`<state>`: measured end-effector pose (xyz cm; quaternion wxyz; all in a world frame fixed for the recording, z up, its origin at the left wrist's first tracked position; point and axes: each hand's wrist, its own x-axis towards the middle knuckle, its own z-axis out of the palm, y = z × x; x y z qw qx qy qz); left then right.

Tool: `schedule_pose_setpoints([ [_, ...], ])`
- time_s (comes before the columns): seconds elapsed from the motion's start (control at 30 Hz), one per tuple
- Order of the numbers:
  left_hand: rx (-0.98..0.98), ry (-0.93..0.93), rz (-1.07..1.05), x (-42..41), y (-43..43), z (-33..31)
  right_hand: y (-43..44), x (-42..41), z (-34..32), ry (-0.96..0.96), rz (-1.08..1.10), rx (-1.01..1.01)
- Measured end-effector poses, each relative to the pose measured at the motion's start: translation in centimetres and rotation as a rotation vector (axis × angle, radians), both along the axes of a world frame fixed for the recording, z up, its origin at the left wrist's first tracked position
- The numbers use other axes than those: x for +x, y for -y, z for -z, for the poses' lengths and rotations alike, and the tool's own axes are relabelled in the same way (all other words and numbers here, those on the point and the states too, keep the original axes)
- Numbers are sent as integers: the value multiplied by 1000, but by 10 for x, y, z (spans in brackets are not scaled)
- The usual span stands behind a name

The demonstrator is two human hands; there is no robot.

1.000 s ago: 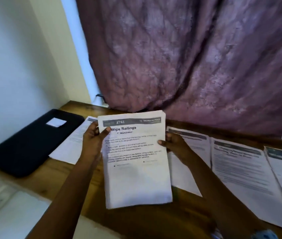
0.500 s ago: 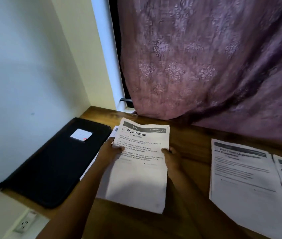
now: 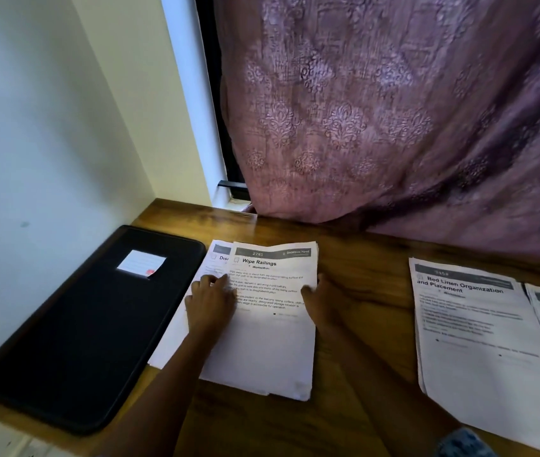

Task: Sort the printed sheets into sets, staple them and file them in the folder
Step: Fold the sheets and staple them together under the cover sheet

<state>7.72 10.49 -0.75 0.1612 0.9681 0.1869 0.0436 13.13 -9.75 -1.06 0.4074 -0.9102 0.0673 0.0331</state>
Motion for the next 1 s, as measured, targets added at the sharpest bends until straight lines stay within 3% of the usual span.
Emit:
schedule_pose_setpoints([
  [0.5, 71, -2, 27, 0, -4, 7, -6, -2, -7, -86, -37, -112],
  [0.63, 55, 138, 29, 6, 12, -5, 15, -10, -28, -29, 25, -149],
  [0.83, -74, 297, 384, 26, 130, -25, 141, -8, -57, 104, -5, -289],
  [0.93, -182, 184, 585, 28, 216, -23, 220, 0, -49, 111, 55, -310],
  [1.0, -137, 90, 670, 28, 267, -15, 263, 6, -43, 70, 53, -380],
])
